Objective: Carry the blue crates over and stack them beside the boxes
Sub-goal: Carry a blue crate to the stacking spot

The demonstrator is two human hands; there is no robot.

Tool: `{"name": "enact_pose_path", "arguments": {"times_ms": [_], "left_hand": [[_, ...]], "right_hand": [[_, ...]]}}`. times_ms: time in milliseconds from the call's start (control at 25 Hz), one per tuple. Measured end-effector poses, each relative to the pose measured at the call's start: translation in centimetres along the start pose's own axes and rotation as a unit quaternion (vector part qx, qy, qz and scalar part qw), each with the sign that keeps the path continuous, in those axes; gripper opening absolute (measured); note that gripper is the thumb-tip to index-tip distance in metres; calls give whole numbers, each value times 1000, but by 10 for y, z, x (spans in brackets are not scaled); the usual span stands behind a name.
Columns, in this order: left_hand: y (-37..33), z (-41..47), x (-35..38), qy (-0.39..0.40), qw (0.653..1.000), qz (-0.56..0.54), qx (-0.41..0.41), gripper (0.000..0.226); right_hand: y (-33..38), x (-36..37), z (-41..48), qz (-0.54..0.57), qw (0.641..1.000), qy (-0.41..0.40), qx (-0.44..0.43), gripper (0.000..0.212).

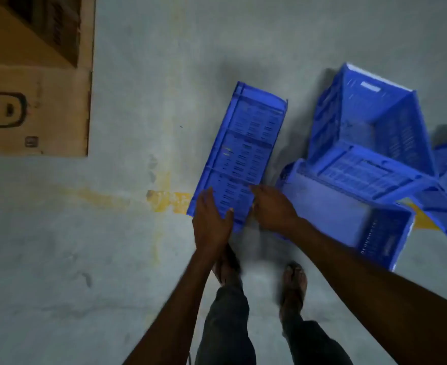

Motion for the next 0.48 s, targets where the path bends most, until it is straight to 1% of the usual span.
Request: {"name": "enact_pose_path", "arguments": {"times_ms": [40, 120, 240, 320, 360, 440, 480], "left_hand": [[12, 26, 11, -19, 1000, 19, 6, 81], [41, 73, 33, -28, 998, 59, -23, 84], [78, 130, 66, 31, 994, 53, -90, 81], [97, 151, 76, 40, 995, 13, -89, 65], [103, 157, 78, 43, 996, -5, -83, 56], [97, 153, 78, 61, 997, -6, -53, 48], [87, 144, 75, 63, 997, -4, -33, 46]], "right_hand": [[-9, 16, 23, -17, 1000, 13, 21, 66], [-24, 44, 63, -39, 998, 25, 50, 74], [-37, 76, 98, -79, 994, 54, 51, 77], [-42, 91, 101, -113, 991, 58, 49, 82], [-45, 95, 100, -109, 990, 60, 60, 82], [-52, 95, 93, -62, 992, 54, 101, 79], [-50, 90, 89, -38, 993, 39, 108, 76]]}}
Point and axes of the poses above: each hand's wrist, its own z-axis towards the middle knuckle, its own x-axis out of the palm, y = z × x, the point moved 6 cm from there along z, towards the middle knuckle, and after that the axes turned 4 degrees about z, right-handed, at the moved point
